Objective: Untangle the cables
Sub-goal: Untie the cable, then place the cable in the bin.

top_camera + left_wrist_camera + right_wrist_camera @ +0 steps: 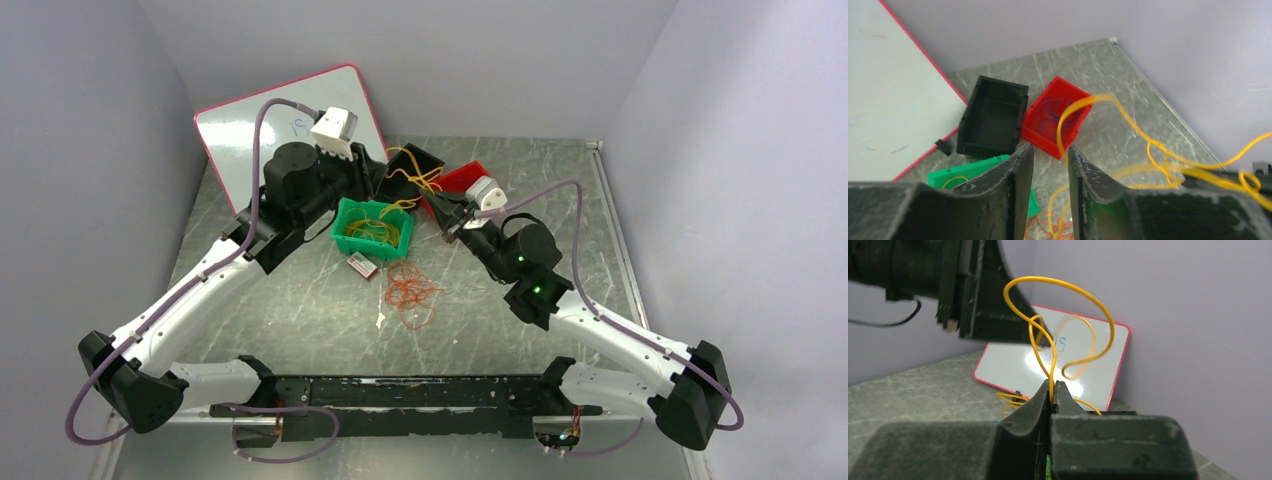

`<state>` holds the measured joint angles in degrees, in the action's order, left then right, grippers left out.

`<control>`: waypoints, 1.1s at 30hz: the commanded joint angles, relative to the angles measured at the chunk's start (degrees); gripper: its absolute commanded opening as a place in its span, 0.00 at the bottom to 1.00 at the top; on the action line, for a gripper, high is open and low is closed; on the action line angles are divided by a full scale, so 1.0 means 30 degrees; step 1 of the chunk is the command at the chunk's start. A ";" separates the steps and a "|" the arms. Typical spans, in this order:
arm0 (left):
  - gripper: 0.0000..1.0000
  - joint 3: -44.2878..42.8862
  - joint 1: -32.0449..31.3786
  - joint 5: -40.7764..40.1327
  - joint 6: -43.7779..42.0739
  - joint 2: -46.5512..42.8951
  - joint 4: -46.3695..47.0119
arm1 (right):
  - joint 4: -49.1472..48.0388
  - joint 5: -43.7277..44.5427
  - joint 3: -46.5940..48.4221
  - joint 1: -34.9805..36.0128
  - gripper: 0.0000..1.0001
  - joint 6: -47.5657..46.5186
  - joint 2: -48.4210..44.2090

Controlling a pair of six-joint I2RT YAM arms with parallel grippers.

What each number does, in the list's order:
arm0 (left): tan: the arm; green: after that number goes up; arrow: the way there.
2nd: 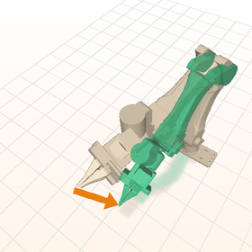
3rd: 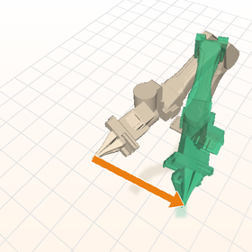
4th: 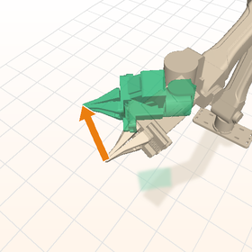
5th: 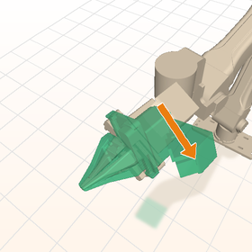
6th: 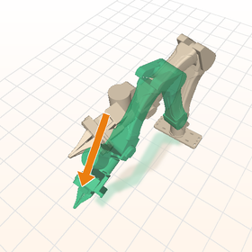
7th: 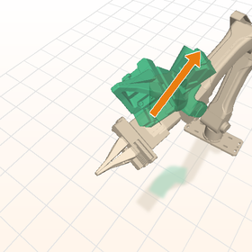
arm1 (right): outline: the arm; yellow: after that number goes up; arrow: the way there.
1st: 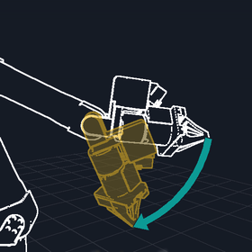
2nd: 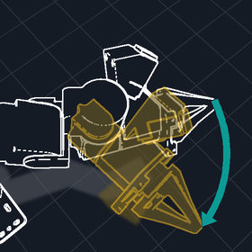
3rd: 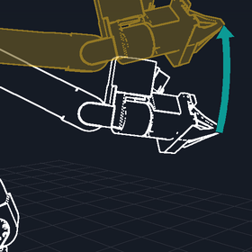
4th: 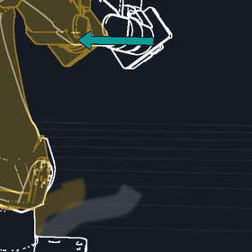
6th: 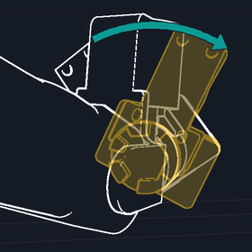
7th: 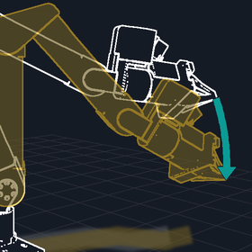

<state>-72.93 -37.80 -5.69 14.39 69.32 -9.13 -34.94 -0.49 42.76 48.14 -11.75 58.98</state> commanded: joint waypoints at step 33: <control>0.73 0.5902 0.5553 -0.0490 0.1747 -0.4568 -0.4545 | 0.3333 0.0967 0.3303 -0.1252 0.00 -0.1315 0.5554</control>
<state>-57.23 -23.53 -5.80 19.18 58.35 -20.25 -22.46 5.48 50.15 44.77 -16.88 73.01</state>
